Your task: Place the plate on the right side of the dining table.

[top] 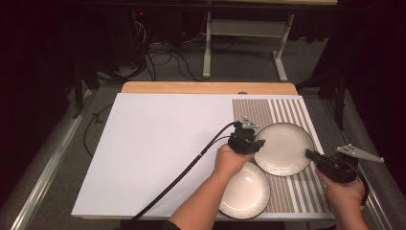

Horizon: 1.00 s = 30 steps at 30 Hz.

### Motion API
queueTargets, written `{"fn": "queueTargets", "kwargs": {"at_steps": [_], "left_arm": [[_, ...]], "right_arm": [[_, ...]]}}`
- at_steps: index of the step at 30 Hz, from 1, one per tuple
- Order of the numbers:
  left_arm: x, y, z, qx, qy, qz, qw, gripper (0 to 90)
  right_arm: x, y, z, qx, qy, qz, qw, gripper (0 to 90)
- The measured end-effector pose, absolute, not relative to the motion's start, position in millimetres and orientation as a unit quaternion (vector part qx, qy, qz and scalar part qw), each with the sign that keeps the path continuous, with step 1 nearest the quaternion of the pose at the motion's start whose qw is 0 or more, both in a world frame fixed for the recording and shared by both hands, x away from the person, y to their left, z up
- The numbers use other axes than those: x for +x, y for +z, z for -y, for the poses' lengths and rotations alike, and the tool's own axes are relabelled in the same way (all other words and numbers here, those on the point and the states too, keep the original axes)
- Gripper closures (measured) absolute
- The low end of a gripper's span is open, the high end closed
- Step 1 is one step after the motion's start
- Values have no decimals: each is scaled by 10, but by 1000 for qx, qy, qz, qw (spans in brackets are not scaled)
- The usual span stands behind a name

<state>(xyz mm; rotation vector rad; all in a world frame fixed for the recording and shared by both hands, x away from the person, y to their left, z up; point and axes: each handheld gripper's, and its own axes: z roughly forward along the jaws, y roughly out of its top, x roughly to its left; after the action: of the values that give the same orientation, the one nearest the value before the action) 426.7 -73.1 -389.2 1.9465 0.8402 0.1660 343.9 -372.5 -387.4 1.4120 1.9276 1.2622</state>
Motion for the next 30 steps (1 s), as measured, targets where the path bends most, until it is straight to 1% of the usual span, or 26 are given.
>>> {"fn": "queueTargets", "kwargs": {"at_steps": [2, 6, 9, 11, 13, 14, 16, 18, 19, 24, 26, 30], "left_arm": [[4254, -3853, 706, 798, 76, -343, 490, 637], [4216, -3790, 607, 790, 87, -341, 502, 510], [4170, -3752, 493, 782, 92, -343, 512, 442], [4099, -3734, 394, 776, 114, -344, 516, 385], [4059, -3716, 265, 768, 125, -350, 521, 360], [4053, -3715, 221, 764, 125, -355, 525, 310], [4042, -3708, 118, 758, 130, -368, 522, 255], [4025, -3701, 7, 755, 150, -379, 513, 150], [4018, -3700, -58, 753, 156, -383, 512, 145], [3962, -3708, -424, 740, 164, -402, 514, 27], [3919, -3714, -562, 738, 169, -405, 512, 1], [3781, -3698, -859, 733, 185, -406, 513, 1]], "right_arm": [[3440, -3875, 3723, 510, 453, -697, 220, 865], [3441, -3878, 3727, 510, 453, -698, 220, 864], [3442, -3877, 3724, 508, 452, -698, 222, 863], [3445, -3876, 3721, 510, 451, -698, 222, 862], [3448, -3877, 3720, 511, 449, -699, 222, 860], [3448, -3880, 3720, 512, 448, -698, 223, 858], [3446, -3881, 3722, 513, 446, -699, 223, 857], [3448, -3879, 3726, 513, 445, -699, 222, 857], [3452, -3881, 3726, 513, 446, -699, 222, 857], [3489, -3901, 3728, 518, 441, -699, 221, 848], [3500, -3906, 3731, 518, 440, -700, 220, 846], [3528, -3923, 3732, 523, 435, -700, 217, 837]]}}
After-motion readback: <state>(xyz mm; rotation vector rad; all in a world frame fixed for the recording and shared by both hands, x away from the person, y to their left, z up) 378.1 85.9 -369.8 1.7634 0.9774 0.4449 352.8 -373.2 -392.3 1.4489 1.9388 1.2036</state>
